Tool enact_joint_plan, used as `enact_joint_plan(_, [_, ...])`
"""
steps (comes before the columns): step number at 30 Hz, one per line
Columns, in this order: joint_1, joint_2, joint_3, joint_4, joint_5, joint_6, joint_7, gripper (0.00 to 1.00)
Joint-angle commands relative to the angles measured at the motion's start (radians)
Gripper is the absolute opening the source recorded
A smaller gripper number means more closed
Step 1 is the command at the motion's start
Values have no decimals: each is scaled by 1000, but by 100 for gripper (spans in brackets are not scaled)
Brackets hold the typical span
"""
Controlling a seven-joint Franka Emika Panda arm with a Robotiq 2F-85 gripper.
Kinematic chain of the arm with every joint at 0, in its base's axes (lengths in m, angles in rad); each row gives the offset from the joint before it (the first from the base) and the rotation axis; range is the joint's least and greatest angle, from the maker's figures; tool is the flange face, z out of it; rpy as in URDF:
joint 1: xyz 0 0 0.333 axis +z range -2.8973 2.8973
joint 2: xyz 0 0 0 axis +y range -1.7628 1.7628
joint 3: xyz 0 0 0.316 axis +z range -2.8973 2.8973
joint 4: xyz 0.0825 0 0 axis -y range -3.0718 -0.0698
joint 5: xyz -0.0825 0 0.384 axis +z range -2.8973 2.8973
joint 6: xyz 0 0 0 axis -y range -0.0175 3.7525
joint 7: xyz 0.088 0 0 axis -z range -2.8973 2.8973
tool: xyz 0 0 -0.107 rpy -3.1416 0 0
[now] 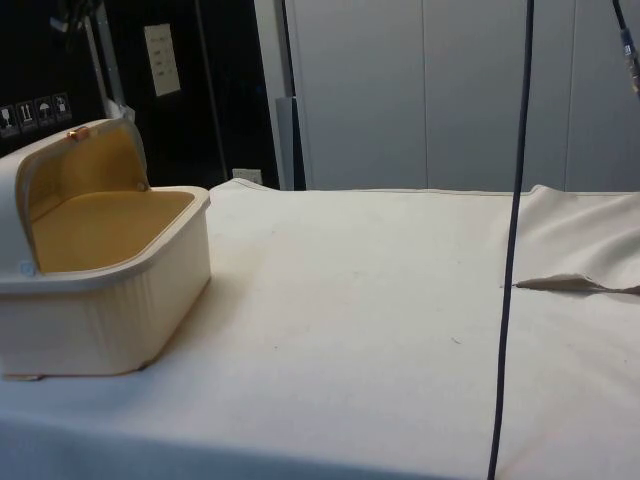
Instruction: Open the lid, then close it.
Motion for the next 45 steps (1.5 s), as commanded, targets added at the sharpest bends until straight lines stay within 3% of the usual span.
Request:
enact_joint_plan(1, [-2, 3, 5, 7, 6, -14, -10, 14])
enact_joint_plan(4, [0, 1, 2, 2, 0, -6, -6, 28])
enact_joint_plan(5, [-2, 4, 6, 10, 7, -19, -14, 28])
enact_joint_plan(7, [-2, 5, 6, 11, 8, -21, -16, 38])
enact_joint_plan(8, [-2, 5, 7, 12, 8, -22, -18, 48])
enact_joint_plan(14, [0, 2, 3, 5, 1, -12, -13, 75])
enact_joint_plan(15, [-2, 5, 7, 13, 9, -24, -20, 75])
enact_joint_plan(16, [-2, 8, 7, 15, 7, -21, -18, 87])
enact_joint_plan(19, [-1, 16, 6, 23, 6, -18, -16, 99])
enact_joint_plan(38, [7, 94, 18, 85, 3, 4, -7, 100])
enact_joint_plan(45, [3, 116, 25, 88, 9, 11, -14, 100])
